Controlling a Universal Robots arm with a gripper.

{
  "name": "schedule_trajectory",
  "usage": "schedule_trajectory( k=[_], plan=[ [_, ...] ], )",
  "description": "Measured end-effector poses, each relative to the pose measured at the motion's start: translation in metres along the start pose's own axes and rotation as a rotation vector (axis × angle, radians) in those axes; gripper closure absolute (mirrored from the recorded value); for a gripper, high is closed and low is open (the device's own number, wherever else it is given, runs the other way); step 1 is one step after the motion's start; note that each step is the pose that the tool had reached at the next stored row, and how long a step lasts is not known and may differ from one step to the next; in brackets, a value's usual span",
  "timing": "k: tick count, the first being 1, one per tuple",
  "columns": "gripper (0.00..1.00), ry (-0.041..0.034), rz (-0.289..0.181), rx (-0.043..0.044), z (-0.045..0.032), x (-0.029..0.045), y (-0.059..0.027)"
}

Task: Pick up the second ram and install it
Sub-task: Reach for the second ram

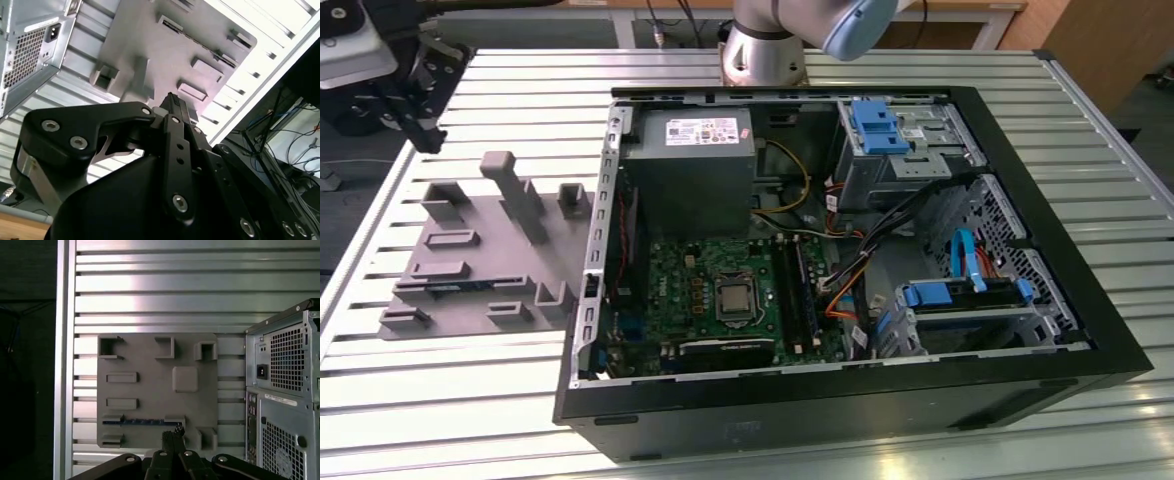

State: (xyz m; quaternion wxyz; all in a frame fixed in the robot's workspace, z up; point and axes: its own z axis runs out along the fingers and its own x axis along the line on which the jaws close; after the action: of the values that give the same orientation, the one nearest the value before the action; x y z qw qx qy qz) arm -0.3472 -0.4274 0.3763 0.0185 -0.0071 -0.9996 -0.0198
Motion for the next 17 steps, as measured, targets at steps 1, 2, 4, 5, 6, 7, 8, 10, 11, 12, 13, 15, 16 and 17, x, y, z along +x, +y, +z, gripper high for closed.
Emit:
schedule_trajectory(
  k=[1,2,4,5,6,7,8,10,11,12,13,15,16,17],
  plan=[
    [0.89,0.0001,0.0,0.0001,0.0006,0.0036,-0.001],
    [0.89,0.0,-0.001,0.0,0.0013,0.0068,-0.002],
    [0.89,0.0002,-0.002,0.0002,0.0022,0.0104,-0.0052],
    [0.89,0.0002,-0.003,0.0002,0.0024,0.011,-0.0078],
    [0.89,0.0002,-0.003,0.0003,0.0026,0.0114,-0.0108],
    [0.89,0.0002,-0.004,0.0002,0.0029,0.0118,-0.014],
    [0.89,0.0002,-0.004,0.0002,0.0031,0.0124,-0.017],
    [0.89,0.0002,-0.004,0.0002,0.0036,0.0139,-0.0226],
    [0.89,0.0002,-0.005,0.0002,0.004,0.0158,-0.0241],
    [0.89,0.0002,-0.005,0.0001,0.0047,0.0181,-0.0243],
    [0.89,0.0001,-0.005,0.0001,0.0055,0.0213,-0.0244],
    [0.89,0.0002,-0.005,0.0002,0.0067,0.0274,-0.0245],
    [0.89,0.0002,-0.005,0.0002,0.007,0.0292,-0.0246],
    [0.89,0.0003,-0.005,0.0003,0.007,0.0298,-0.0246]
  ],
)
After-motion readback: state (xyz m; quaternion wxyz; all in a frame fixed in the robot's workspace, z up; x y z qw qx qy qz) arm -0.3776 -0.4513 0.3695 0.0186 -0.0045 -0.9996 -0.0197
